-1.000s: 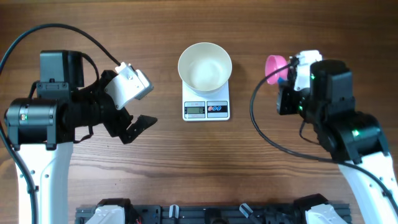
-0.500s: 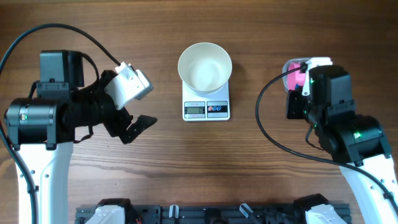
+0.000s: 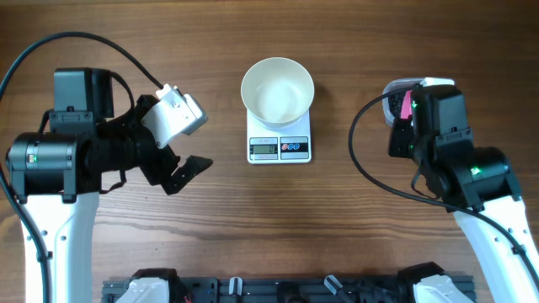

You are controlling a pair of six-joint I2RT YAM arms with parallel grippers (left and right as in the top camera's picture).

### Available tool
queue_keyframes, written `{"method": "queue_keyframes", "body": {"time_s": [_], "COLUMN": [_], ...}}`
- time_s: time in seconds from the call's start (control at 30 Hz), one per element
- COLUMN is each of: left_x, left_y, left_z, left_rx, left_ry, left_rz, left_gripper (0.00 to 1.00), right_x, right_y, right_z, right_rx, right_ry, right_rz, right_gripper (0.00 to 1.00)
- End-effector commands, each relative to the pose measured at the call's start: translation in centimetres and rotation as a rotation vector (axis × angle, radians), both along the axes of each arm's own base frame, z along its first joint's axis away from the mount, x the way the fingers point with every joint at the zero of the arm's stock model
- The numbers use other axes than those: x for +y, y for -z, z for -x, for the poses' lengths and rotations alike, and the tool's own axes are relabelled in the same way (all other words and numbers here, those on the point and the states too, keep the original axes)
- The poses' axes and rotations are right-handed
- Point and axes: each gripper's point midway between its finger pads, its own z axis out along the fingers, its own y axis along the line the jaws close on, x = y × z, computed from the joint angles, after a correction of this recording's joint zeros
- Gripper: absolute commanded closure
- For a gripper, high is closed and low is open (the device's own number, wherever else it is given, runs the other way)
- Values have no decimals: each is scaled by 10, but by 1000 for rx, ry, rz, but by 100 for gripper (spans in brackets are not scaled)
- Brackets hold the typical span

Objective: Scoop item into bowl and weigh 150g on scale
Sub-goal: 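Lower the pink scoop into the black beans with the right gripper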

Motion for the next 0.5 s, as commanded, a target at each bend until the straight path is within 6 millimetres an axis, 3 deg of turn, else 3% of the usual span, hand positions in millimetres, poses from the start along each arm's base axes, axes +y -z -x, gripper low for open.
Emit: {"method": "queue_keyframes", "body": {"time_s": [0.0, 0.47], "left_x": [2, 2], "left_y": [-6, -6], "left_z": [-1, -1], "left_rx": [-27, -27], "left_ry": [5, 5], "left_rz": [-6, -6], "left_gripper": [0, 0], "right_x": [-4, -25], "right_y": [-7, -15], "right_z": [-2, -5], "right_rx": [-27, -44], "right_ry": [58, 94], "right_rz": [-17, 54], "right_gripper": [96, 96]}}
